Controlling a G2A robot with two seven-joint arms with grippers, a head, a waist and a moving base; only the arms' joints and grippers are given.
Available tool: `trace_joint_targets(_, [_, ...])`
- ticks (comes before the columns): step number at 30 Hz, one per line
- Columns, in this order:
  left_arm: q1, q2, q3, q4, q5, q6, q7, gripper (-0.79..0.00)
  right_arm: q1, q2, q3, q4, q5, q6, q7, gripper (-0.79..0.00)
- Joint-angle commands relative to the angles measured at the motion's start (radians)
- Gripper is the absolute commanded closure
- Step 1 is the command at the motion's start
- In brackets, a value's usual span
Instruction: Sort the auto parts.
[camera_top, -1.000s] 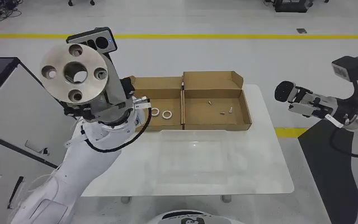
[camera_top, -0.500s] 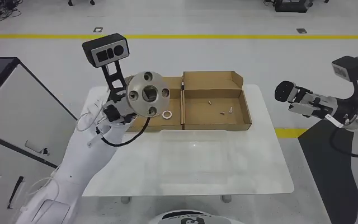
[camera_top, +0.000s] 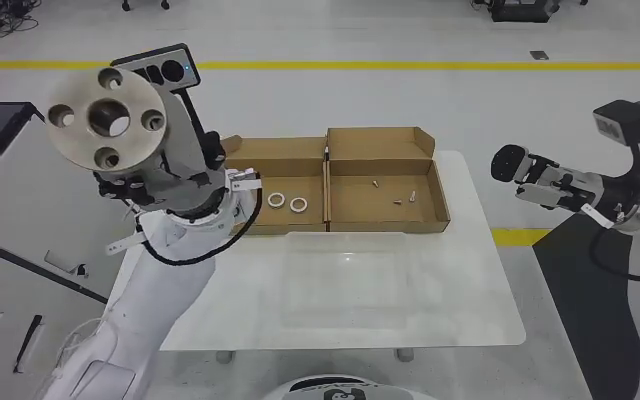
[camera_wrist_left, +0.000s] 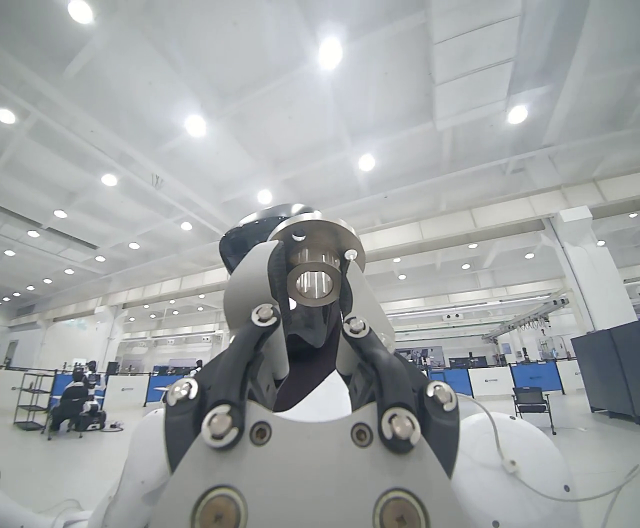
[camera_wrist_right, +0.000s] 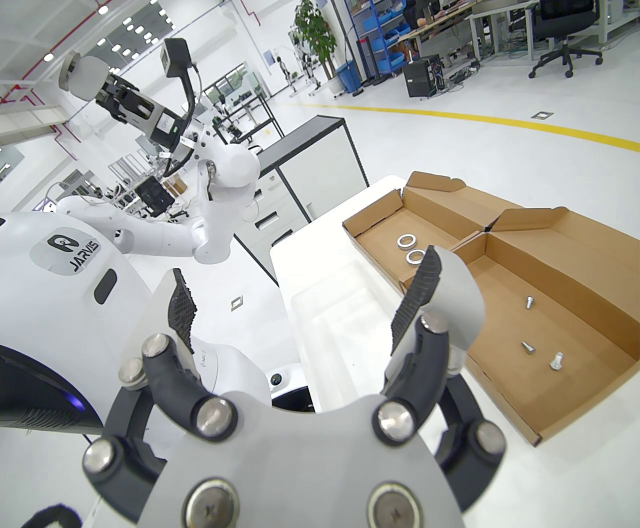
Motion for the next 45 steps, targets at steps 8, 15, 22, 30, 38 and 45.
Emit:
trace_joint_targets(8, [0.022, -0.013, -0.065, 0.062, 0.281, 0.051, -0.05, 0.0, 0.0, 0.0, 0.0, 0.0, 0.0, 0.0, 0.0, -0.785])
trace_joint_targets(15, [0.031, -0.016, -0.081, 0.053, 0.411, 0.061, -0.029, 0.0, 0.0, 0.0, 0.0, 0.0, 0.0, 0.0, 0.0, -0.785])
trace_joint_targets(22, [0.033, -0.033, -0.045, 0.032, 0.213, 0.04, -0.04, 0.0, 0.0, 0.0, 0.0, 0.0, 0.0, 0.0, 0.0, -0.785])
trace_joint_targets(30, [0.04, -0.048, -0.052, 0.025, 0.136, 0.051, -0.05, 0.0, 0.0, 0.0, 0.0, 0.0, 0.0, 0.0, 0.0, -0.785])
trace_joint_targets(38, [0.04, -0.048, -0.052, 0.025, 0.136, 0.051, -0.05, 0.0, 0.0, 0.0, 0.0, 0.0, 0.0, 0.0, 0.0, -0.785])
trace_joint_targets(45, [0.06, -0.046, -0.08, 0.029, 0.251, 0.116, 0.008, 0.0, 0.0, 0.0, 0.0, 0.0, 0.0, 0.0, 0.0, -0.785])
